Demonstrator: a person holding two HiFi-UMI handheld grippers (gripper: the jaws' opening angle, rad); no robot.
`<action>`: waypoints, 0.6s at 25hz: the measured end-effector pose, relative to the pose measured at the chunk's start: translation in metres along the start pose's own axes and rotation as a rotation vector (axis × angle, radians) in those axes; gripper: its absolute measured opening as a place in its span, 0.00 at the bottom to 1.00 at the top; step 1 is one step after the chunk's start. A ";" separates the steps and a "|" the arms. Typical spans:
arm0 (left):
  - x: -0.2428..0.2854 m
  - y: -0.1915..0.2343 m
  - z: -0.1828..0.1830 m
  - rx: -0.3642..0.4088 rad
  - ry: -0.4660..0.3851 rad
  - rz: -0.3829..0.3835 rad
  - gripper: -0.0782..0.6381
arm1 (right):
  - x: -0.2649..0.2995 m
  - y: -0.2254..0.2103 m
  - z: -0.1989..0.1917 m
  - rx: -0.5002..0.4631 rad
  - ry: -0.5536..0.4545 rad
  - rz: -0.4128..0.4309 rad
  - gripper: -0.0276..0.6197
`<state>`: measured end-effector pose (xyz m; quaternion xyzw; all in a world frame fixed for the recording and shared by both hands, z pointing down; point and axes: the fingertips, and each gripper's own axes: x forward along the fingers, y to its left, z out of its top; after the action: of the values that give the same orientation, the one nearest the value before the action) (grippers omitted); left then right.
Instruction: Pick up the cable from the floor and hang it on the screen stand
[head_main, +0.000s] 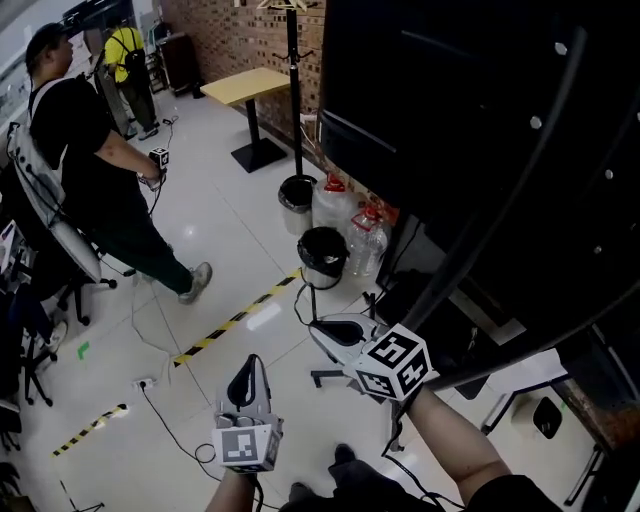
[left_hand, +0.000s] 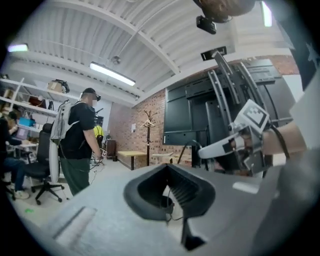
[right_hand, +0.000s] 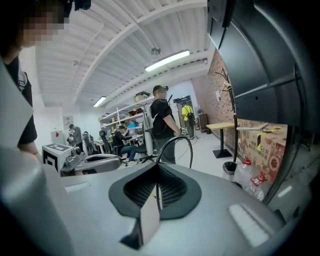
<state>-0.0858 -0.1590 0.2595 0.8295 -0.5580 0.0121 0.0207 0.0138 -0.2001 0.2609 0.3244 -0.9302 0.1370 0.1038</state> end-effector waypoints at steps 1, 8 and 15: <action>0.005 -0.004 0.000 0.004 0.020 -0.004 0.12 | -0.006 -0.004 0.007 -0.017 -0.007 -0.010 0.06; 0.038 -0.040 0.010 -0.084 0.072 -0.081 0.12 | -0.037 -0.017 0.038 -0.082 -0.046 -0.034 0.06; 0.066 -0.079 0.064 -0.102 0.040 -0.255 0.12 | -0.061 -0.016 0.092 -0.134 -0.108 -0.089 0.06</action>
<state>0.0116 -0.1931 0.1966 0.8912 -0.4473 -0.0024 0.0751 0.0611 -0.2065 0.1598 0.3646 -0.9262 0.0518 0.0808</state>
